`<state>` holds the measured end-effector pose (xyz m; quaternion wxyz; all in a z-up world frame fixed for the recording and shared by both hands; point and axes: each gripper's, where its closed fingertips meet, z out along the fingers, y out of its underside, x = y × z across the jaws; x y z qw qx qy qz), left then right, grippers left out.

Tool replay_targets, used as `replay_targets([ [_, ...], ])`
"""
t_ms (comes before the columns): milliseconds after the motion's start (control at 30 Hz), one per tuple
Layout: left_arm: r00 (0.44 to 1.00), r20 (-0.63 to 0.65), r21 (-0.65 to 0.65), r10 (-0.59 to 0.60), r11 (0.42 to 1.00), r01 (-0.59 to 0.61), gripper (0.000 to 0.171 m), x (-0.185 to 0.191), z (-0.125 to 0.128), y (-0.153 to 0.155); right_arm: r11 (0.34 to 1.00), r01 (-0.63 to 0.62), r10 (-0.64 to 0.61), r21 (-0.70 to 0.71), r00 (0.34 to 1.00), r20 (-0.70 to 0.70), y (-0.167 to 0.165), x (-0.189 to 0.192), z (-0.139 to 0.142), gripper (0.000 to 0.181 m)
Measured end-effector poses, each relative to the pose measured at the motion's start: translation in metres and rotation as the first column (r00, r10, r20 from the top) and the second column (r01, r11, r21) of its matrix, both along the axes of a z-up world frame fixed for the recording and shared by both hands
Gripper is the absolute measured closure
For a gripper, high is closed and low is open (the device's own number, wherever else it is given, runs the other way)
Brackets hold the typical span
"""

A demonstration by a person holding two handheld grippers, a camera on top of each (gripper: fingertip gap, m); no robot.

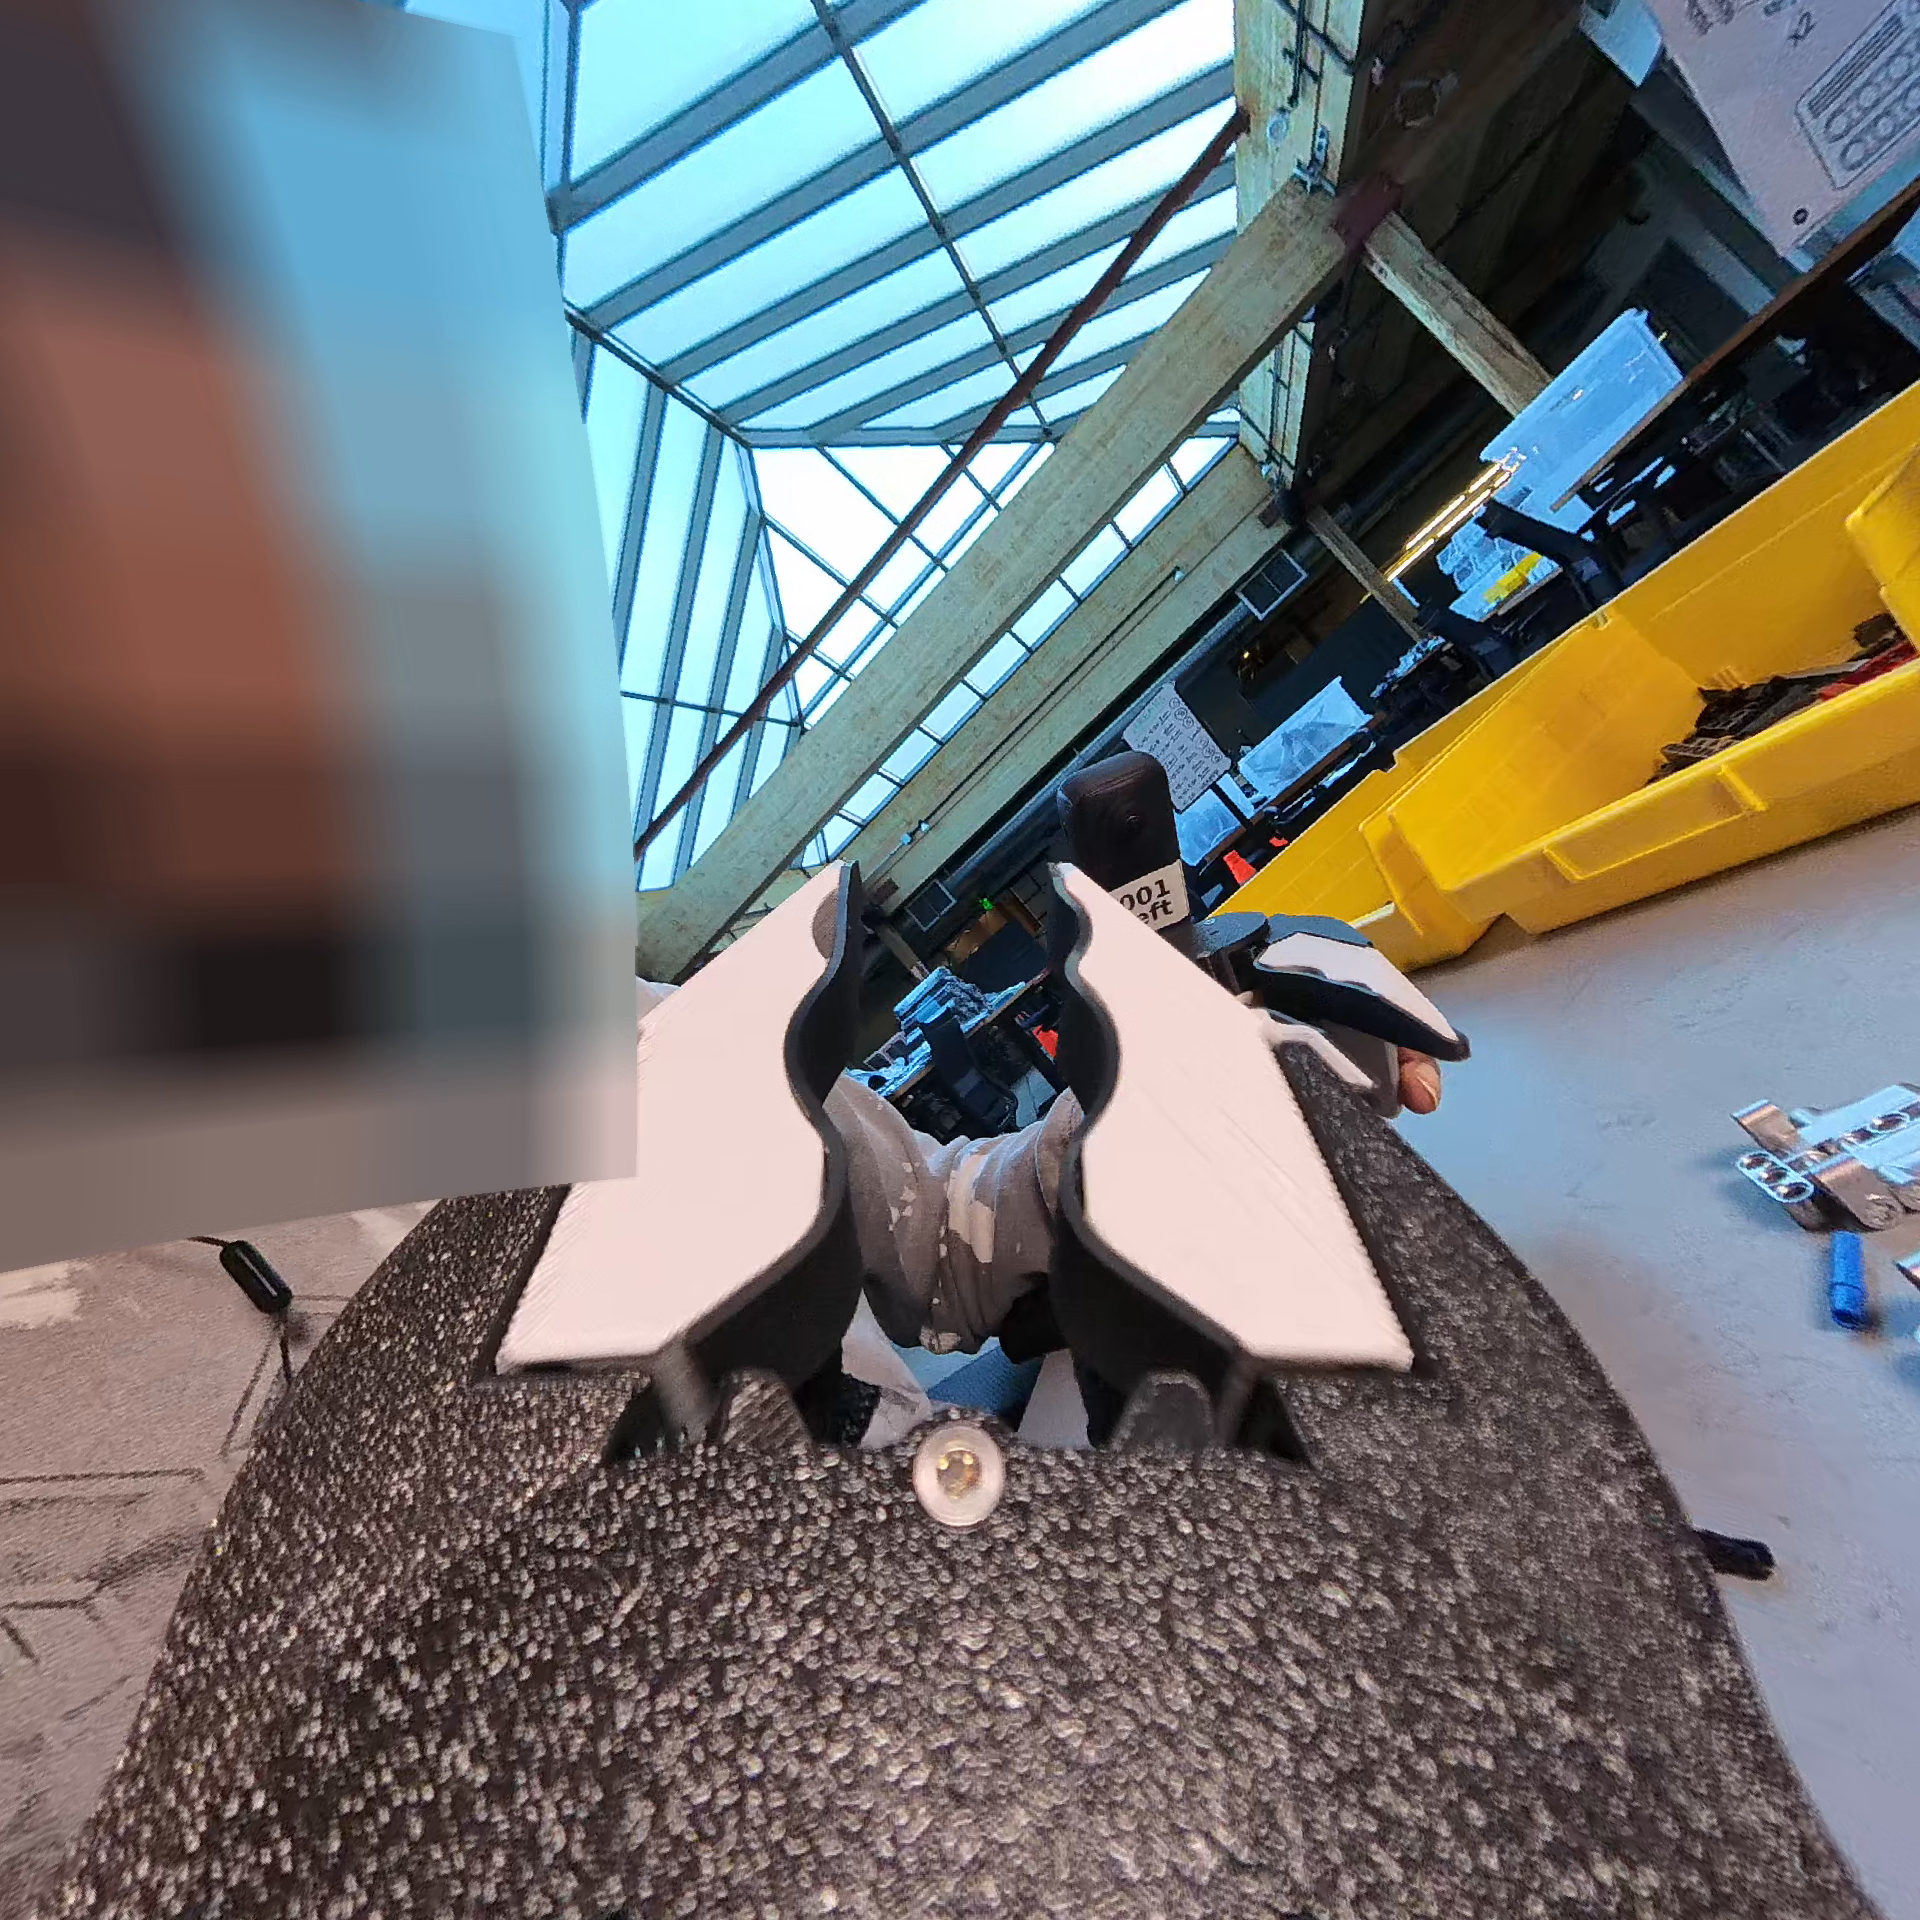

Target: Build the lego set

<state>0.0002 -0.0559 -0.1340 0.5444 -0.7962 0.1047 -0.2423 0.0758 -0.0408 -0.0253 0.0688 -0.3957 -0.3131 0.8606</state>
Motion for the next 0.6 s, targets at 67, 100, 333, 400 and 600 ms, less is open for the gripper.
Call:
replay_targets([
  [67, 1.000, 0.011, 0.000, 0.001, 1.000, -0.001, 0.153, 0.000, 0.001, 0.000, 1.000, -0.001, 0.001, -0.007, 1.000, 0.003, 0.001, -0.001, -0.001, 0.148],
  [100, 1.000, 0.011, -0.002, 0.000, 1.000, 0.000, 0.153, 0.000, 0.001, 0.000, 1.000, 0.000, 0.000, -0.010, 1.000, 0.004, 0.001, -0.001, -0.001, 0.149],
  [333, 0.998, -0.040, -0.030, 0.038, 0.999, -0.039, 0.153, -0.006, -0.007, 0.002, 0.991, 0.127, -0.130, 0.052, 0.990, 0.048, 0.016, -0.008, -0.011, 0.181],
  [400, 0.995, -0.076, -0.042, 0.059, 0.997, -0.062, 0.153, -0.010, -0.012, 0.003, 0.956, 0.214, -0.237, 0.202, 0.967, 0.092, 0.021, -0.014, -0.023, 0.181],
  [600, 0.982, -0.167, -0.062, 0.085, 0.993, -0.096, 0.153, -0.017, -0.023, 0.005, 0.560, 0.218, -0.537, 0.799, 0.830, 0.149, 0.029, -0.031, -0.084, 0.181],
])
